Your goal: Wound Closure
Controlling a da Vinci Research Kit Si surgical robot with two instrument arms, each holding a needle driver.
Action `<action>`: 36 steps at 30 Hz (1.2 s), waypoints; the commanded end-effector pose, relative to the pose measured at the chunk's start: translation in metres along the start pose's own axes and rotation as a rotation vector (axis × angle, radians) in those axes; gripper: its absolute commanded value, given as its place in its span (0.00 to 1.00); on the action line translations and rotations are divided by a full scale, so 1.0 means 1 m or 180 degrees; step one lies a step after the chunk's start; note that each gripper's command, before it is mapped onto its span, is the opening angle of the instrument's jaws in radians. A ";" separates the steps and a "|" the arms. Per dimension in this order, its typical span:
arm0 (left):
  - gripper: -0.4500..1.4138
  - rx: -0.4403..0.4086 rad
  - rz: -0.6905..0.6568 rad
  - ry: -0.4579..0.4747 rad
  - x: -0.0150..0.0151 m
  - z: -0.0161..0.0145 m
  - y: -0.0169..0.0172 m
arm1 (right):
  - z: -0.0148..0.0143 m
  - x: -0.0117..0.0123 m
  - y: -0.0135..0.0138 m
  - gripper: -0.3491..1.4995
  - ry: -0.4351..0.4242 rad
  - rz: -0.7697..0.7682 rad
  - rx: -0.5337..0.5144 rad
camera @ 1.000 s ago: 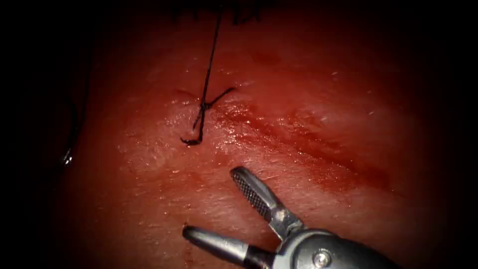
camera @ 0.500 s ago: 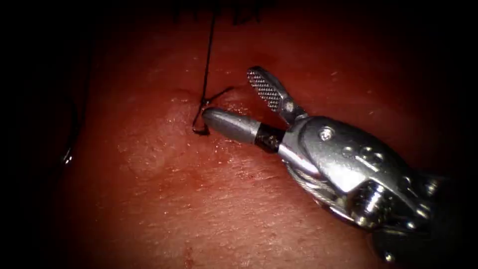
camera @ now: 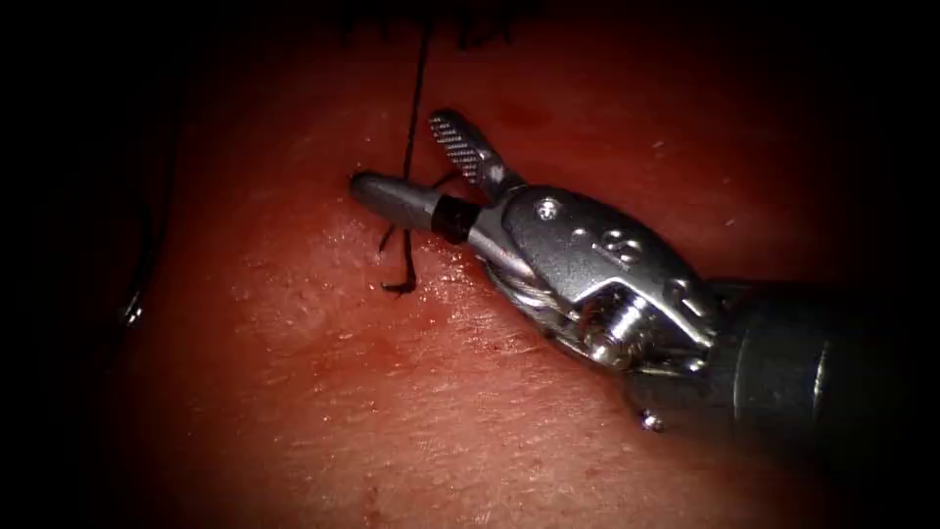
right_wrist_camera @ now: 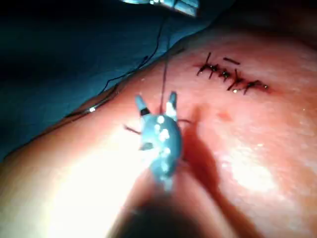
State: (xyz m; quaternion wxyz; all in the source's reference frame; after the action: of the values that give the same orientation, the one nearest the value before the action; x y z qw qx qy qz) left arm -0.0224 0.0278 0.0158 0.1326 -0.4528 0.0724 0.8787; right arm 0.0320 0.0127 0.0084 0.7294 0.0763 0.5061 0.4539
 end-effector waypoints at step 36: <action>0.00 -0.0008 -0.0006 0.0028 0.0013 -0.0010 0.0019 | 0.0064 -0.0010 0.0000 0.00 0.0058 -0.0154 -0.0101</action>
State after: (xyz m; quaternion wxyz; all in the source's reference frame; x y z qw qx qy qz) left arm -0.0223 0.0254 0.0138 0.1325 -0.4564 0.0702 0.8771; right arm 0.0365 0.0143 0.0115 0.7358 0.0458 0.5102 0.4429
